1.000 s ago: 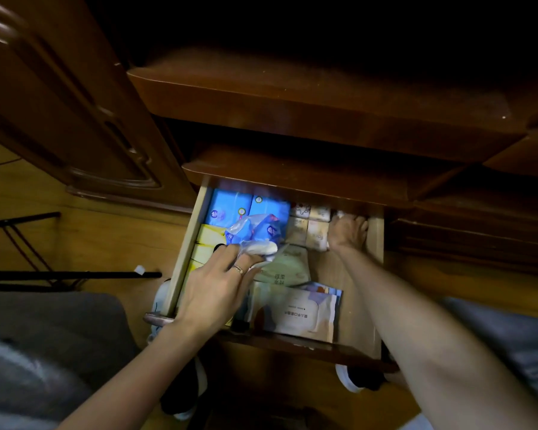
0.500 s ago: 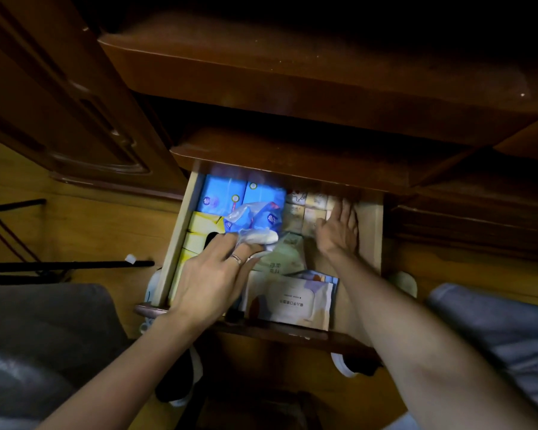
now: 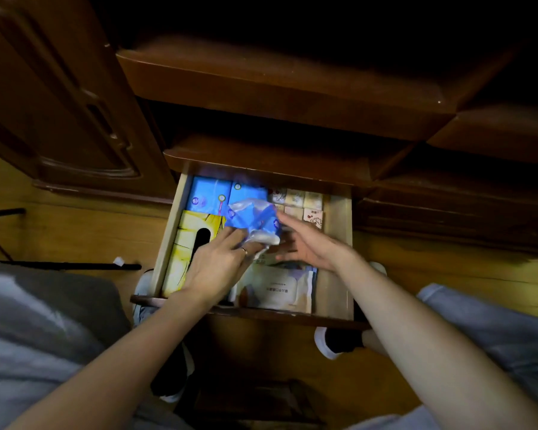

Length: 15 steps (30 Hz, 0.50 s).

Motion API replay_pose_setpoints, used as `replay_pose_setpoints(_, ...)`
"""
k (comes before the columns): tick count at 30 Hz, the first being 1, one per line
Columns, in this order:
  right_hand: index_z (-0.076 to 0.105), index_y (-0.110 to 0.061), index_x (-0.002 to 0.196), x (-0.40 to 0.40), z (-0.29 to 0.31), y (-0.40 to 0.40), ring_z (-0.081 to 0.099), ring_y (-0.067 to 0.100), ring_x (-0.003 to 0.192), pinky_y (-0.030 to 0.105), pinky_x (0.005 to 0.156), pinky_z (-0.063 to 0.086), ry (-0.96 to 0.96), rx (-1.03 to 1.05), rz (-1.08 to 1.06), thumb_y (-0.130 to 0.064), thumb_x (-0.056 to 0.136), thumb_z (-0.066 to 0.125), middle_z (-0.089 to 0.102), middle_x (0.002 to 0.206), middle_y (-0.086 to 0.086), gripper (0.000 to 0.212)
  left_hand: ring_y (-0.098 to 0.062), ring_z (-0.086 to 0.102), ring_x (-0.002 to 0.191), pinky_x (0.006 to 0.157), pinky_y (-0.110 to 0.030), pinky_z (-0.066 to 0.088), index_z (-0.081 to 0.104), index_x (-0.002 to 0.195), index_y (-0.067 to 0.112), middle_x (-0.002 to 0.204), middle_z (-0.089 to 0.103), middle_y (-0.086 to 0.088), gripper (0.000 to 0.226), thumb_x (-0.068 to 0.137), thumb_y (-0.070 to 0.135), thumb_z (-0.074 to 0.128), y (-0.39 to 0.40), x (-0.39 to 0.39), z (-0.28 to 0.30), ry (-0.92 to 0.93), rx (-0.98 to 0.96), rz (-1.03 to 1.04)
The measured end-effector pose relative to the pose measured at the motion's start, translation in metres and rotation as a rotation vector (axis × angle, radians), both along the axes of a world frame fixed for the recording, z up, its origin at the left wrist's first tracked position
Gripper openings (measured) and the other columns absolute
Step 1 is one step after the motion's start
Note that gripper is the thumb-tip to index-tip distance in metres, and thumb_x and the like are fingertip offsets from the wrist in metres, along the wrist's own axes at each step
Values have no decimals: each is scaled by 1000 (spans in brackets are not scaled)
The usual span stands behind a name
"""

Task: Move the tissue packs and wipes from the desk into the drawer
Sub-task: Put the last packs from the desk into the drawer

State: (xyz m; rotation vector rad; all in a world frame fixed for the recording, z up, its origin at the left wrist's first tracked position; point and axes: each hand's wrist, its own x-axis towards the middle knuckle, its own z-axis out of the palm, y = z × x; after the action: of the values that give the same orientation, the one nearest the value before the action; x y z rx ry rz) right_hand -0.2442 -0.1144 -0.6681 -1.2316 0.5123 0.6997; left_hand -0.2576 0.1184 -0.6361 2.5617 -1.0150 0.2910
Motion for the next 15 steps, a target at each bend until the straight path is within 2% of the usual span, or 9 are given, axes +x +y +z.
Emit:
replay_pose_setpoints(2, 61, -14, 132, -10, 6, 0, 73, 26, 108, 36, 81, 61, -1, 57, -40, -25, 90, 76, 73, 122, 11, 47, -24, 66, 94, 51, -35, 54, 80, 103, 23, 101, 70, -2, 17, 89, 28, 71, -2, -1, -5, 5, 32, -67)
replay_pose_setpoints(4, 59, -11, 134, -19, 7, -4, 72, 26, 110, 38, 85, 61, 5, 47, -132, -5, 88, 74, 73, 122, 11, 49, -24, 64, 103, 59, -36, 57, 78, 108, 22, 112, 70, -3, 26, 87, 36, 75, -4, -2, -9, 29, 76, -120)
replay_pose_setpoints(6, 55, -14, 138, -29, 5, -13, 70, 28, 115, 42, 90, 60, -5, 93, -189, -3, 86, 76, 71, 126, 12, 57, -24, 60, 109, 69, -37, 59, 73, 118, 22, 118, 67, -2, 39, 85, 43, 75, -7, -3, -10, 45, 86, -142)
replay_pose_setpoints(7, 55, -16, 138, -32, 5, -18, 69, 29, 117, 44, 91, 59, -16, 134, -199, -5, 85, 77, 70, 129, 12, 58, -23, 60, 108, 70, -36, 58, 72, 120, 23, 118, 67, -2, 37, 88, 43, 71, -9, -4, -9, 30, 73, -132)
replay_pose_setpoints(10, 59, -19, 132, -38, 7, -22, 69, 31, 115, 40, 90, 60, -43, 180, -219, -15, 85, 79, 68, 130, 16, 51, -25, 63, 96, 59, -35, 56, 74, 114, 24, 107, 68, -4, 24, 96, 32, 60, -7, -3, -6, -19, -48, -13)
replay_pose_setpoints(11, 61, -23, 128, -36, 7, -20, 71, 28, 111, 35, 86, 61, -71, 68, -204, -22, 87, 78, 69, 129, 14, 45, -26, 63, 93, 57, -35, 55, 74, 114, 24, 104, 68, -4, 22, 95, 28, 64, -3, -2, -4, -4, -107, 69)
replay_pose_setpoints(13, 63, -31, 121, -30, 1, -15, 71, 22, 103, 29, 79, 60, -105, -377, -138, -38, 91, 71, 69, 128, 8, 31, -24, 63, 89, 58, -35, 54, 74, 114, 21, 102, 67, -4, 21, 96, 27, 66, 9, 4, 1, 34, -216, 252)
replay_pose_setpoints(15, 62, -30, 121, -25, -12, -8, 67, 23, 102, 38, 87, 58, -48, -757, -23, -50, 92, 64, 67, 122, 3, 35, -19, 61, 91, 63, -31, 50, 75, 113, 19, 103, 67, -2, 24, 98, 33, 61, 19, 11, 5, 44, -283, 411)
